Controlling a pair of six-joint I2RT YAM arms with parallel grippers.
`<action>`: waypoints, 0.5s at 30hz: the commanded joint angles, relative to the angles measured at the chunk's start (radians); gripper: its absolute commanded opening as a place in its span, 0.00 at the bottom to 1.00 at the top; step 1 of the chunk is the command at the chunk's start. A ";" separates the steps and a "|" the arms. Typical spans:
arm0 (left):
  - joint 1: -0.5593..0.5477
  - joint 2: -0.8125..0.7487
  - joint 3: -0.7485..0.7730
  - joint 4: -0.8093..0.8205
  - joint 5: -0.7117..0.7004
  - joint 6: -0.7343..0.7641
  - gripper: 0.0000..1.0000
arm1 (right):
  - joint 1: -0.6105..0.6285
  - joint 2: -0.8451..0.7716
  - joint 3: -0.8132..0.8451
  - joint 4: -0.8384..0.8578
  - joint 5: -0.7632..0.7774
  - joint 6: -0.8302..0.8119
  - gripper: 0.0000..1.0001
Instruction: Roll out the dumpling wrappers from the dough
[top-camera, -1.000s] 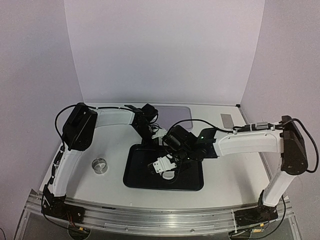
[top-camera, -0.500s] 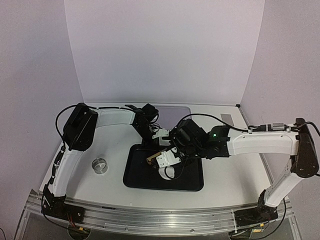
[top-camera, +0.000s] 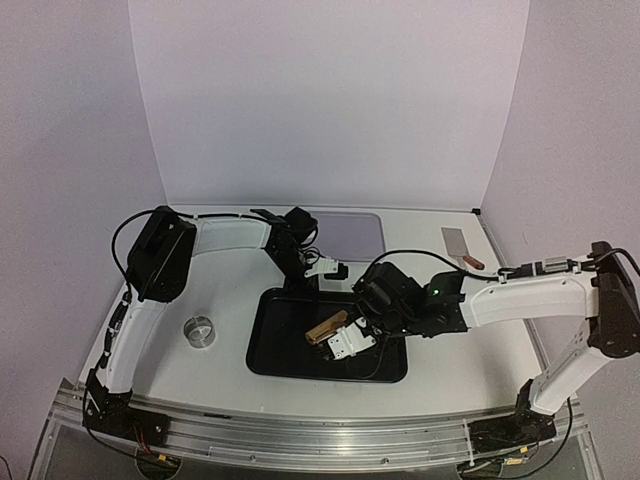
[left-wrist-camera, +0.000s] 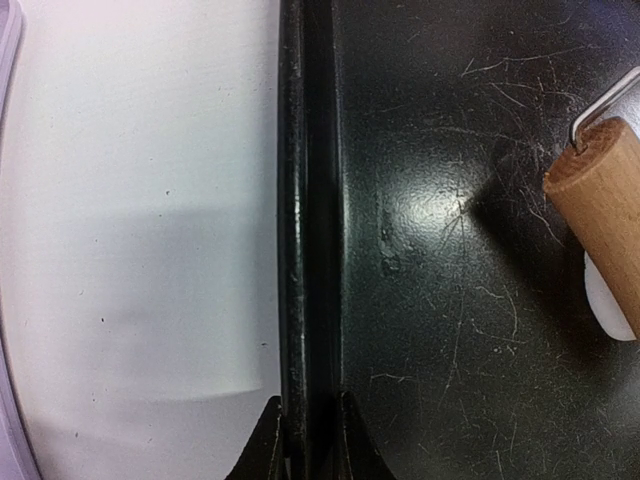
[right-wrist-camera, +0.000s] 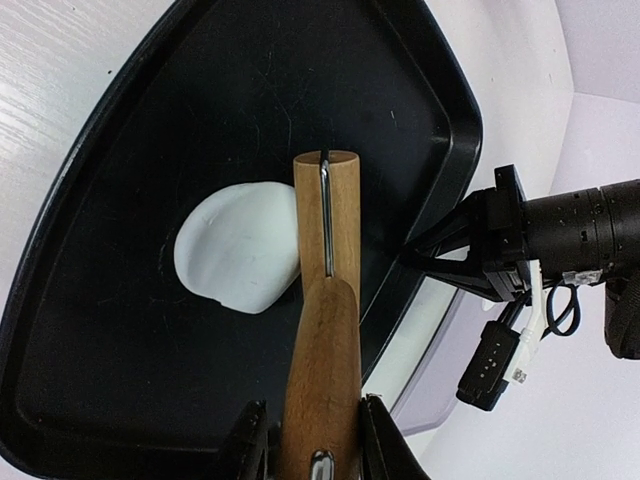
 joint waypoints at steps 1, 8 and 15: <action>-0.016 0.076 -0.011 -0.011 -0.097 0.081 0.00 | 0.006 -0.045 -0.040 -0.076 -0.004 0.000 0.00; -0.016 0.078 -0.014 -0.015 -0.100 0.079 0.00 | 0.042 -0.075 -0.045 -0.139 0.032 0.039 0.00; -0.016 0.074 -0.016 -0.015 -0.100 0.078 0.00 | 0.053 -0.042 -0.110 -0.140 0.012 0.021 0.00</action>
